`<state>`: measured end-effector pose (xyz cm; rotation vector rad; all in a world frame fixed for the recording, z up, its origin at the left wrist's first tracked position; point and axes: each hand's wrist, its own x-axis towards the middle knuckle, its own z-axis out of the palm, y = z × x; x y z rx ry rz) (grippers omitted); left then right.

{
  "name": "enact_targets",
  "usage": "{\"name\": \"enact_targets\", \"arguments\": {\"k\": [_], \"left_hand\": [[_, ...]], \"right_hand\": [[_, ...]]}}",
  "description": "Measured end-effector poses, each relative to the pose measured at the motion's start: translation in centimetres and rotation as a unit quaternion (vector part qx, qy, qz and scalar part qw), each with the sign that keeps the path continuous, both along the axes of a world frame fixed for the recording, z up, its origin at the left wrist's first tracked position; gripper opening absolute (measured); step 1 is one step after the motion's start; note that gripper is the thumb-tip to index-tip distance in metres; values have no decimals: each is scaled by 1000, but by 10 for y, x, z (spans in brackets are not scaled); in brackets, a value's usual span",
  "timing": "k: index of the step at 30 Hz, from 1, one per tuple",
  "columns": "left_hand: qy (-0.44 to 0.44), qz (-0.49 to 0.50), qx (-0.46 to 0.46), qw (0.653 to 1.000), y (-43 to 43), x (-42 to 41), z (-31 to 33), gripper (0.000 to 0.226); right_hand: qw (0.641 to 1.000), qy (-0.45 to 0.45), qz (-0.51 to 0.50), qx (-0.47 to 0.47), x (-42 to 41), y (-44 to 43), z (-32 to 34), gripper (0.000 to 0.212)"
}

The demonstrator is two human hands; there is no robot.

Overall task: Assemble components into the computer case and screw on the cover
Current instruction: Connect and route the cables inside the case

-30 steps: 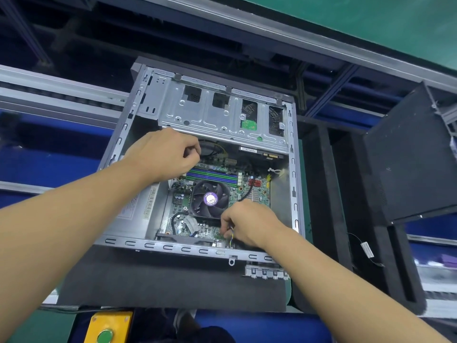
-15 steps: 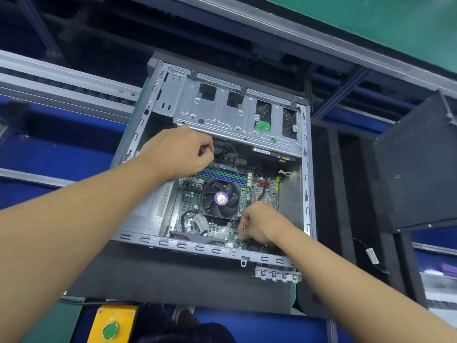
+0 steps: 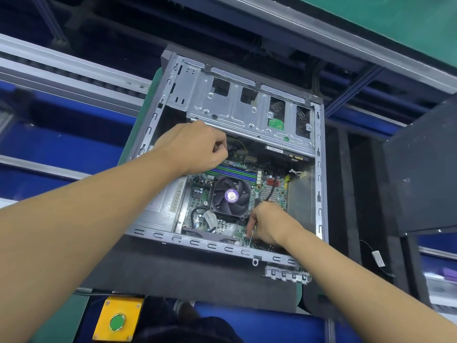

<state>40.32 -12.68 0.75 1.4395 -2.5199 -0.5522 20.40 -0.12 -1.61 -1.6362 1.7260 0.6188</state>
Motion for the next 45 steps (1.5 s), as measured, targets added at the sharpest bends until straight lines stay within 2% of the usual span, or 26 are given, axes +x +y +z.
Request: {"name": "enact_targets", "arguments": {"k": [12, 22, 30, 37, 45], "left_hand": [[8, -4, -2, 1000, 0, -1, -1, 30], [12, -13, -6, 1000, 1, 0, 1, 27], [11, -25, -4, 1000, 2, -1, 2, 27], [-47, -71, -15, 996, 2, -2, -3, 27], [-48, -70, -4, 996, 1, -2, -3, 28]], "right_hand": [[1000, 6, 14, 2, 5, -1, 5, 24], [1000, -10, -13, 6, 4, -1, 6, 13], [1000, -5, -23, 6, 6, 1, 3, 13], [999, -14, -31, 8, 5, 0, 3, 13], [1000, -24, -15, 7, 3, 3, 4, 11]]}}
